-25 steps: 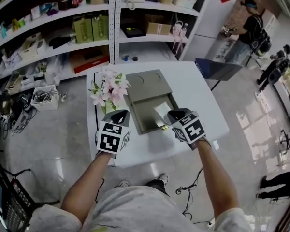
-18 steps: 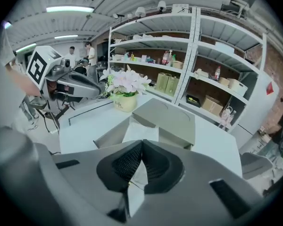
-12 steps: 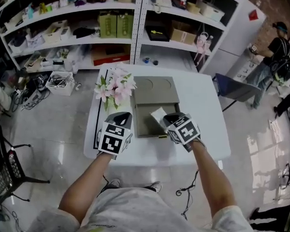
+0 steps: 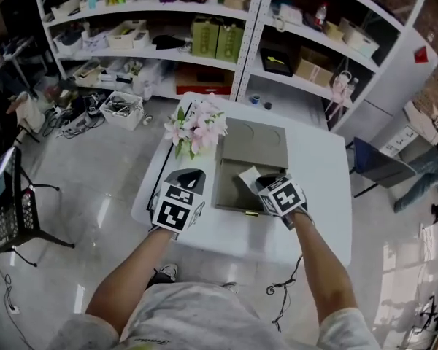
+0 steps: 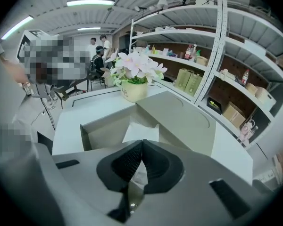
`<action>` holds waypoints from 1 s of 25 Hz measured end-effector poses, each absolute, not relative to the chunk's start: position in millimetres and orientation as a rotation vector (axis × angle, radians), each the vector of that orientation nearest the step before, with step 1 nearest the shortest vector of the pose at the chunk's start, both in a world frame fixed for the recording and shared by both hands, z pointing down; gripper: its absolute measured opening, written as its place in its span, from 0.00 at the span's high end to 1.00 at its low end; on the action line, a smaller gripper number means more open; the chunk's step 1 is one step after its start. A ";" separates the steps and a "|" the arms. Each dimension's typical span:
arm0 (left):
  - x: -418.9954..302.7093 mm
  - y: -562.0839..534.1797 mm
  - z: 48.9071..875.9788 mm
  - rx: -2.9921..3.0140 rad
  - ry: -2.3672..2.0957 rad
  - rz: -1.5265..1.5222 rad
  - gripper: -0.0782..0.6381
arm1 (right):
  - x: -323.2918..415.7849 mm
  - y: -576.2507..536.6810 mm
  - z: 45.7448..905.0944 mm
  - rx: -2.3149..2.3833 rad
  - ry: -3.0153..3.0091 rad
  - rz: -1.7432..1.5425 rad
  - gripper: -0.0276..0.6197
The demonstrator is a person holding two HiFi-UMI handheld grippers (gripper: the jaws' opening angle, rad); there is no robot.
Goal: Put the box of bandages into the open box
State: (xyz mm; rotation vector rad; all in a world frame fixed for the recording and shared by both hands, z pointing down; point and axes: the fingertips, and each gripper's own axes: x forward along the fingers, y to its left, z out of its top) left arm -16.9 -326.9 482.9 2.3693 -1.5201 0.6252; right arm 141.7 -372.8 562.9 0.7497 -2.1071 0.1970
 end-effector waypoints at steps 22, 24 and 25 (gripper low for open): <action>-52.0 -310.2 474.1 2.215 -1.719 0.585 0.88 | 129.7 -388.7 602.4 0.650 -2.089 0.258 0.90; -55.2 -308.7 473.6 2.211 -1.727 0.581 0.88 | 129.3 -387.7 604.4 0.649 -2.088 0.269 0.87; -57.2 -308.0 473.0 2.207 -1.731 0.578 0.88 | 128.7 -387.6 604.2 0.650 -2.092 0.273 0.85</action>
